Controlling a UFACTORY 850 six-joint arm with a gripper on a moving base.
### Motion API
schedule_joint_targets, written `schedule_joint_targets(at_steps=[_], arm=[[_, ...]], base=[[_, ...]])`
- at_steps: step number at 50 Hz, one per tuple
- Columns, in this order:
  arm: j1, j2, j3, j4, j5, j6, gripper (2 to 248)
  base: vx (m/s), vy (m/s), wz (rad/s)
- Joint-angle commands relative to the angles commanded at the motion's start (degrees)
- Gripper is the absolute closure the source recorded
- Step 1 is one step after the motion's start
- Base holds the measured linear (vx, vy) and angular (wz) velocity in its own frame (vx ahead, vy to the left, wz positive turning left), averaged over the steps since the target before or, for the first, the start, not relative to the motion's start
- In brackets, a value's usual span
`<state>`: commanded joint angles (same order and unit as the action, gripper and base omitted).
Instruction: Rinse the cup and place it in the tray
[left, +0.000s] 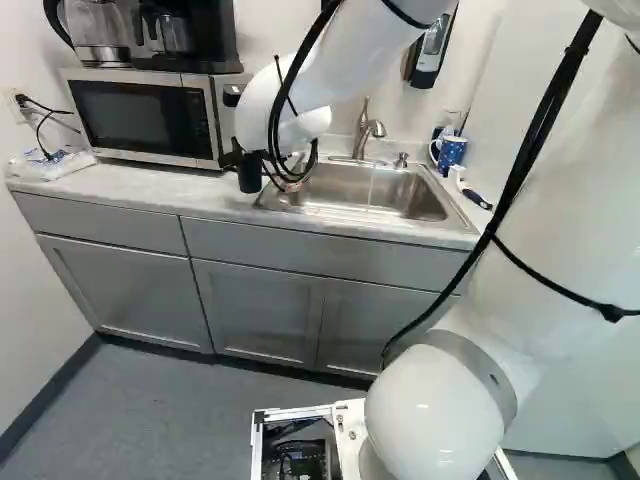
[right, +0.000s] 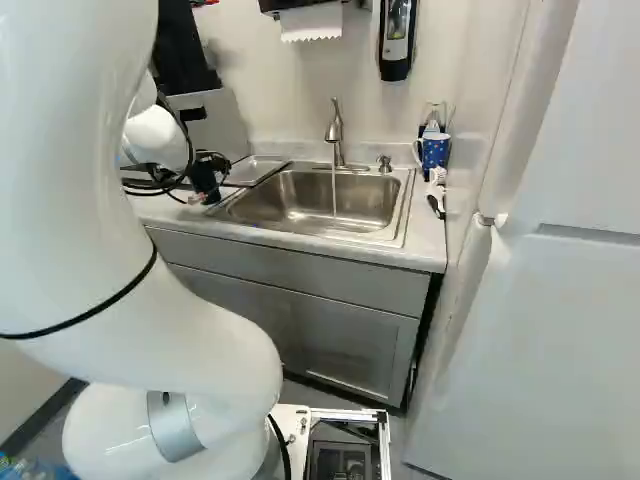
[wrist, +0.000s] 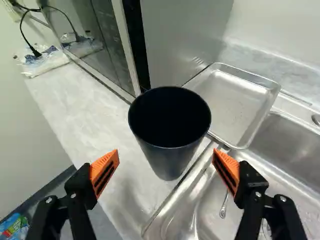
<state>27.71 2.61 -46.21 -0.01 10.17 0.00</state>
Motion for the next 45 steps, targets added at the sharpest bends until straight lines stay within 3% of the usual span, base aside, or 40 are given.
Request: schedule_joint_targets(at_steps=[45], arm=[[0.6, -1.3, 4.5, 0.0, 16.9, 0.0, 3]], base=[[0.0, 0.0, 0.0]])
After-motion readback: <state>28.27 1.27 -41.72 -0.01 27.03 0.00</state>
